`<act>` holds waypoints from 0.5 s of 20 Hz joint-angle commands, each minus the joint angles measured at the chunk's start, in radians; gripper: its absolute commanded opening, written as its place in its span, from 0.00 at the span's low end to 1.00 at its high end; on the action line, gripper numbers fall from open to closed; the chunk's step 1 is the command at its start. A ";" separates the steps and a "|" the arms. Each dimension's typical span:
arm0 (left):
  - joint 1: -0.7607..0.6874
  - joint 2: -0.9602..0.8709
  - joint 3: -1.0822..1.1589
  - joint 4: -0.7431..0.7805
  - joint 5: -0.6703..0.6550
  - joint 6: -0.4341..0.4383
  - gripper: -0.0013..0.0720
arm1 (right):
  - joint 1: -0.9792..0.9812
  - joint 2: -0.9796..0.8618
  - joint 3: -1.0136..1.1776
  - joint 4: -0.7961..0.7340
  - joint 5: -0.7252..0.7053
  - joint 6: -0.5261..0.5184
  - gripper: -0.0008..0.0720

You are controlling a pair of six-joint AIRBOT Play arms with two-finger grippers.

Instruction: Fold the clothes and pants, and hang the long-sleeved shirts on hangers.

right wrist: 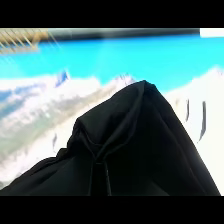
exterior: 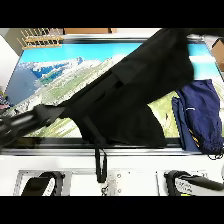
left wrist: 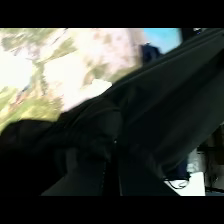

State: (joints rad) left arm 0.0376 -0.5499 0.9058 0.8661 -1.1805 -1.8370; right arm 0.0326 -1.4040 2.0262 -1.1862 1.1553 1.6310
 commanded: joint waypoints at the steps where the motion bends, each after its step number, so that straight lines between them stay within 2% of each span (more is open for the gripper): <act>1: 0.012 -0.253 -0.117 -0.006 0.248 0.129 0.04 | 0.046 -0.250 0.002 -0.078 -0.084 0.046 0.03; 2: 0.012 -0.360 -0.101 -0.005 0.333 0.162 0.04 | 0.046 -0.294 0.002 -0.074 -0.136 0.074 0.03; 4: 0.014 -0.579 0.003 -0.005 0.400 0.245 0.04 | 0.045 -0.342 0.002 -0.075 -0.210 0.090 0.03; 7: 0.015 -0.874 0.261 -0.004 0.295 0.282 0.04 | 0.043 -0.350 0.002 -0.084 -0.213 0.090 0.03; 10: 0.036 -1.034 0.471 -0.004 0.185 0.285 0.04 | 0.042 -0.306 0.002 -0.127 -0.134 0.089 0.03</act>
State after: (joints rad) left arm 0.0589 -1.4014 1.1954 0.8642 -0.9245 -1.5860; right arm 0.0731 -1.7226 2.0274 -1.2789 0.9752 1.7138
